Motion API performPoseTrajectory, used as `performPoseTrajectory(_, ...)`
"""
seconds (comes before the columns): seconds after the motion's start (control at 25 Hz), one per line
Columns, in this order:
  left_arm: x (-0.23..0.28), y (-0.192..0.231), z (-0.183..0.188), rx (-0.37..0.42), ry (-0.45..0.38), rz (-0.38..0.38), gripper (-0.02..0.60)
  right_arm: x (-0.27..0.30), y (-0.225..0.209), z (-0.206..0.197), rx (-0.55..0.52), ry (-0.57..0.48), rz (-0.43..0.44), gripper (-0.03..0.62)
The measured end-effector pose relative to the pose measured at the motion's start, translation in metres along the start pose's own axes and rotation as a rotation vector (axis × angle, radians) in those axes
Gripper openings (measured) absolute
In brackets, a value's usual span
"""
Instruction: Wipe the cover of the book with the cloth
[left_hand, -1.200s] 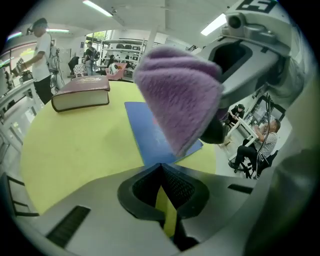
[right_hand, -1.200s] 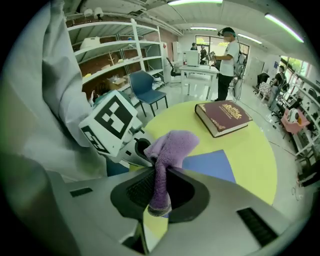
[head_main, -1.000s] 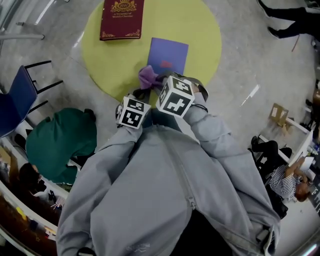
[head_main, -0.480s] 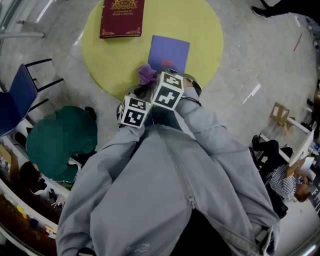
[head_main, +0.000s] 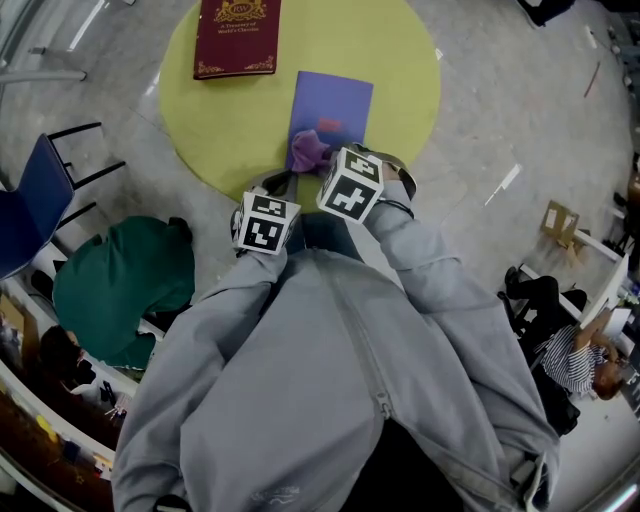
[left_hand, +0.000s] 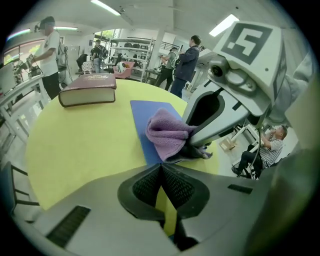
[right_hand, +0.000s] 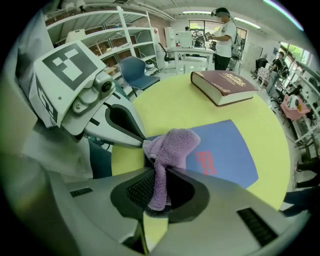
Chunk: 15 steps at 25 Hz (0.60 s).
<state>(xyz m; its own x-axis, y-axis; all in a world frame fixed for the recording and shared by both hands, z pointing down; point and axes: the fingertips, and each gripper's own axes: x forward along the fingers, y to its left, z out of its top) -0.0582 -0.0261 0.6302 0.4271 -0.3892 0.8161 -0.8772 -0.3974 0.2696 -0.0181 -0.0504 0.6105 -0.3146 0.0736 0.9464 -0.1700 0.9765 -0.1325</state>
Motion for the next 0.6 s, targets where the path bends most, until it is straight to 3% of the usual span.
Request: performPoseTrajectory(0.6,-0.002,-0.005,0.002,-0.013,0.01,0.001,0.017,-0.019,-0.004,-0.071,0.107,0.063,-0.038,0.071)
